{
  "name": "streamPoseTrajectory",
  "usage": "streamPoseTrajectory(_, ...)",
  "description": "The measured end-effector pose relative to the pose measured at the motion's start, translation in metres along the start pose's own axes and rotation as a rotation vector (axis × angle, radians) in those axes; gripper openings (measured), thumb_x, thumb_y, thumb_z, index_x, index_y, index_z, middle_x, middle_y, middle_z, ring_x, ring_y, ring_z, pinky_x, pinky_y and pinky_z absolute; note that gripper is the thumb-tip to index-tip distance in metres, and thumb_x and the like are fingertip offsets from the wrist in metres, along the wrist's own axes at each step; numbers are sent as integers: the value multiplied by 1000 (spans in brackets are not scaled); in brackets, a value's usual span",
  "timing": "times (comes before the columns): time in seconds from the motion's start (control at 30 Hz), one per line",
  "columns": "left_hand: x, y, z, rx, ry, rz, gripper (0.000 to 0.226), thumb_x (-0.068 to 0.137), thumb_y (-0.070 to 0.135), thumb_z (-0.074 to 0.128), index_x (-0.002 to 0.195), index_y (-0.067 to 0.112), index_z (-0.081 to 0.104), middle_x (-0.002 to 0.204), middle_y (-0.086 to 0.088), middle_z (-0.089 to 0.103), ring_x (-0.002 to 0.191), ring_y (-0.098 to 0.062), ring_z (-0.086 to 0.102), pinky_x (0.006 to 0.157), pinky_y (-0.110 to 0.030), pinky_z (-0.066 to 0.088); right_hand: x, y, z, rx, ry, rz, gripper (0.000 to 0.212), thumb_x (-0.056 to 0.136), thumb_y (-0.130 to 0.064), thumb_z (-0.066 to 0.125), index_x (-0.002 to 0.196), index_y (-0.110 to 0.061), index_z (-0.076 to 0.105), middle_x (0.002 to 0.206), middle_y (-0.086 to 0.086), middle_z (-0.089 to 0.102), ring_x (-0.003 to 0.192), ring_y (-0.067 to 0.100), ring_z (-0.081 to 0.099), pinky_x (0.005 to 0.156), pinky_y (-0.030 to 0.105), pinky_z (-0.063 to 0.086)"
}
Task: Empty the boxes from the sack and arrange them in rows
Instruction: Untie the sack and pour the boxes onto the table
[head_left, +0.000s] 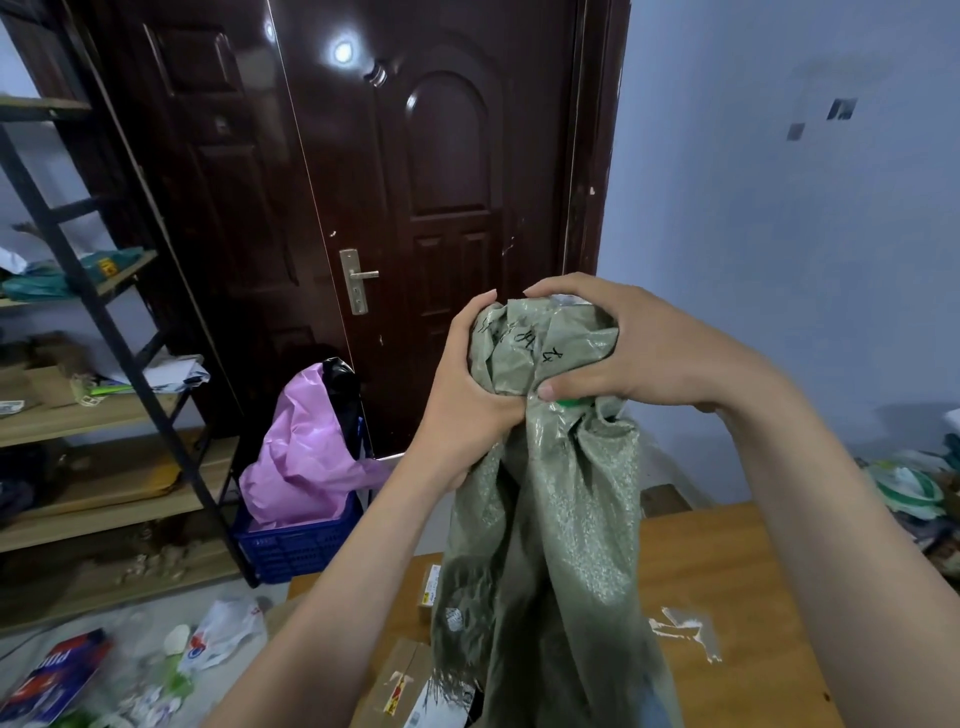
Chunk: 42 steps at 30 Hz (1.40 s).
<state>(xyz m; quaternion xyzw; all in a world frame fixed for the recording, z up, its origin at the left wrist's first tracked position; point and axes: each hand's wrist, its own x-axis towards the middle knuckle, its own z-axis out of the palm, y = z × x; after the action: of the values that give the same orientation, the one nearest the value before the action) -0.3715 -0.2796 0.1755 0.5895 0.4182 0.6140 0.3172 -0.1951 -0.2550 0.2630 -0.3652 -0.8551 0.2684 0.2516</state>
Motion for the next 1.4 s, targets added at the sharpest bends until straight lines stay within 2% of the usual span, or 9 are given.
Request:
streamPoseTrajectory(0.2,-4,1,-11,-113,-106,-58,104,74,-6,79,153,33,22,139,11,52,123,-6,57,97,-24,51,0,-1,-5,92,59,-19,60,66,-18,89,115,-42,64,102,-18,70,92,-2,68,83,25,57)
streamPoseTrajectory(0.4,-8,-4,-19,-138,-267,-158,137,48,44,94,155,28,9,147,0,46,132,-13,51,100,-27,48,2,2,-12,260,160,21,49,68,-9,86,108,-32,71,98,-7,74,89,7,72,72,23,59)
streamPoseTrajectory(0.53,-11,-9,-6,-135,-256,-170,134,44,28,98,151,14,17,136,-7,56,123,-13,59,92,-22,51,6,0,-9,418,227,62,40,71,-8,83,105,-26,73,97,-1,76,90,15,74,67,26,57)
streamPoseTrajectory(0.67,-4,-3,-3,-131,-156,-113,121,51,13,90,149,15,20,136,-11,55,121,-16,61,92,-26,53,6,-3,-4,520,250,114,33,71,-11,82,102,-20,74,98,7,76,91,23,74,88,46,58)
streamPoseTrajectory(0.93,11,27,6,-192,80,-19,108,53,7,93,141,21,32,133,-8,56,117,-18,63,90,-37,57,1,-11,-3,781,273,163,40,80,-27,72,108,0,70,97,16,73,87,29,71,84,45,56)
streamPoseTrajectory(1.07,15,32,5,-192,108,-14,99,59,1,90,140,16,36,129,-9,60,114,-18,65,89,-37,58,-4,-17,-6,722,244,131,37,84,-34,70,110,-8,72,105,12,75,97,29,72,92,45,55)
streamPoseTrajectory(1.17,18,28,2,-163,110,-14,96,60,2,90,140,14,37,127,-10,62,114,-19,65,92,-40,57,-1,-17,-2,601,288,126,35,87,-38,69,114,-16,69,104,1,75,96,18,73,94,44,55)
streamPoseTrajectory(1.3,24,21,-2,-132,138,-16,104,55,10,94,141,17,35,130,-9,60,117,-19,63,94,-41,56,5,-4,3,356,527,48,64,83,-59,63,138,-39,39,125,-8,59,112,6,61,98,36,51)
streamPoseTrajectory(1.4,26,16,-3,-121,148,-32,105,51,13,95,139,19,38,128,-5,62,115,-17,64,94,-41,56,1,-2,1,213,384,-102,77,75,-66,65,142,-51,29,145,-10,39,132,0,41,99,22,40)
